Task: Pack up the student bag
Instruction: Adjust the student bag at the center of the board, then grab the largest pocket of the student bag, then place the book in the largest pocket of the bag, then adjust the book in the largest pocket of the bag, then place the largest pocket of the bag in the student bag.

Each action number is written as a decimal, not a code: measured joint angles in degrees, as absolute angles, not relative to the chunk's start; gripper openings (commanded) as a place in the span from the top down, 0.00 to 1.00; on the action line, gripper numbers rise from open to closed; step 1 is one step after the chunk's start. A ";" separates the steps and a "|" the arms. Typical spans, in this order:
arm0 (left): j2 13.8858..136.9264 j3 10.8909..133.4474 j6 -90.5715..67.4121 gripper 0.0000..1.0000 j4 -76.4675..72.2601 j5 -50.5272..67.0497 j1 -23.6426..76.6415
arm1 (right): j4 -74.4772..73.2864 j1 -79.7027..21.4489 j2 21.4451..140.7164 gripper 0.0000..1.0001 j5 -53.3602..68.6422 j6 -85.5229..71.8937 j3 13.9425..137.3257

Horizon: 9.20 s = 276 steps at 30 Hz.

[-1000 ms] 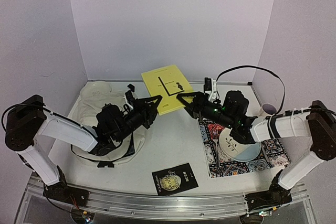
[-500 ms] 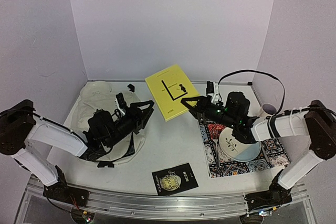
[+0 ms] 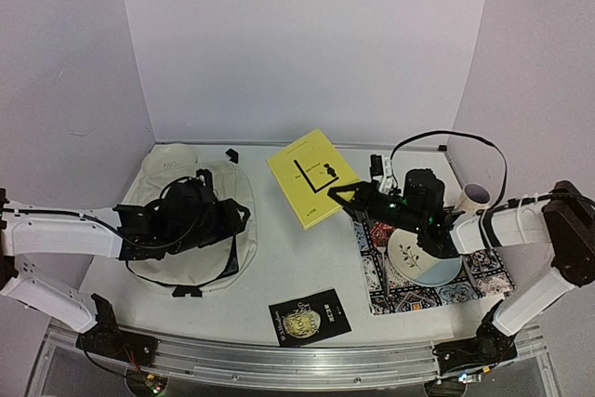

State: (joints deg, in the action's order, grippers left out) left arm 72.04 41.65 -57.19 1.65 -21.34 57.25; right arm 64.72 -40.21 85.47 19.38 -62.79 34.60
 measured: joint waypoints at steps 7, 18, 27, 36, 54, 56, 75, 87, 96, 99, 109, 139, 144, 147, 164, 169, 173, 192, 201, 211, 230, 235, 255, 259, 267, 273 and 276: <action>75.28 45.65 -56.69 0.50 17.06 -18.68 57.19 | 63.50 -40.21 85.35 1.00 20.00 -61.94 32.90; 92.65 52.21 -53.90 0.57 21.12 -11.78 57.17 | 60.44 -40.21 81.64 1.00 19.94 -59.61 31.26; 97.17 53.70 -53.58 0.67 21.55 -11.05 56.29 | 59.85 -40.21 79.85 1.00 19.90 -58.17 30.68; 101.81 61.22 -50.80 1.00 24.06 -9.49 55.73 | 58.06 -40.21 79.49 1.00 19.14 -56.66 30.46; 125.89 99.89 -43.50 0.80 21.36 0.43 52.57 | 39.94 -39.91 62.54 1.00 5.01 -48.78 29.93; 126.39 101.12 -41.96 0.71 20.55 0.10 51.17 | 38.43 -39.94 61.55 1.00 4.18 -48.26 29.93; 105.57 81.52 -26.45 0.24 27.12 -13.42 61.50 | 28.09 -39.94 60.62 1.00 -1.08 -45.29 29.93; 104.62 78.83 -25.21 0.16 37.44 -22.73 70.15 | 26.92 -39.94 60.60 1.00 -0.83 -45.23 29.93; 114.22 83.11 -25.50 0.20 45.91 -29.57 74.44 | 26.92 -39.94 60.68 1.00 -0.60 -45.25 29.93; 115.06 84.43 -25.94 0.28 47.98 -32.20 74.44 | 26.92 -39.94 60.69 1.00 -0.35 -45.23 29.93; 115.09 88.79 -27.72 0.71 51.65 -38.30 72.58 | 26.89 -39.94 60.84 1.00 2.19 -45.17 29.93; 113.61 116.84 -26.31 1.00 55.87 -33.32 51.20 | 30.39 -39.94 70.44 1.00 18.43 -51.03 33.42; 113.78 116.90 -26.16 1.00 54.39 -29.53 49.15 | 32.61 -40.05 70.67 1.00 21.16 -52.62 33.74; 113.78 116.89 -26.17 1.00 53.50 -27.60 49.07 | 33.55 -40.26 71.36 1.00 22.61 -53.47 34.26; 105.45 104.54 -27.51 1.00 43.46 -14.85 49.27 | 41.57 -46.09 90.88 1.00 28.14 -58.81 44.47; 101.84 98.96 -27.53 1.00 38.70 -8.99 49.19 | 45.59 -46.33 97.13 1.00 28.94 -61.59 48.10; 98.89 94.44 -27.59 1.00 35.37 -5.38 49.17 | 47.95 -46.33 102.48 1.00 29.80 -63.60 52.24; 88.82 81.55 -30.20 1.00 28.02 -1.21 49.23 | 36.75 -46.92 117.21 0.39 25.20 -58.19 71.87; 88.55 78.93 -31.56 1.00 25.38 -1.63 49.54 | 29.77 -47.25 108.25 0.27 21.14 -48.26 64.59; 88.40 77.43 -31.82 1.00 23.64 -1.43 49.56 | 27.46 -49.78 103.92 0.65 15.44 -38.36 58.68; 88.12 75.24 -33.09 1.00 21.77 1.36 49.46 | 24.81 -53.84 116.04 0.82 10.84 -31.04 71.76; 87.99 74.15 -33.10 0.98 20.81 1.28 49.44 | 25.03 -53.82 116.92 0.77 10.51 -30.27 73.07; 87.54 65.91 -34.84 0.41 19.58 -1.59 56.78 | 17.87 -53.84 90.05 0.33 4.26 -26.87 52.87; 86.66 65.60 -35.76 0.31 21.36 -5.21 61.06 | 12.38 -53.84 88.31 0.25 4.22 -25.47 50.91; 82.01 61.60 -37.35 0.21 24.43 -11.76 68.52 | 4.78 -53.84 88.25 0.21 7.28 -21.95 48.97; 80.82 57.91 -39.70 0.20 24.67 -14.31 74.53 | 2.55 -53.84 90.96 0.21 8.47 -18.78 49.39; 80.73 55.55 -42.98 0.21 24.96 -14.84 75.64 | 1.31 -53.82 94.09 0.22 8.99 -17.63 50.54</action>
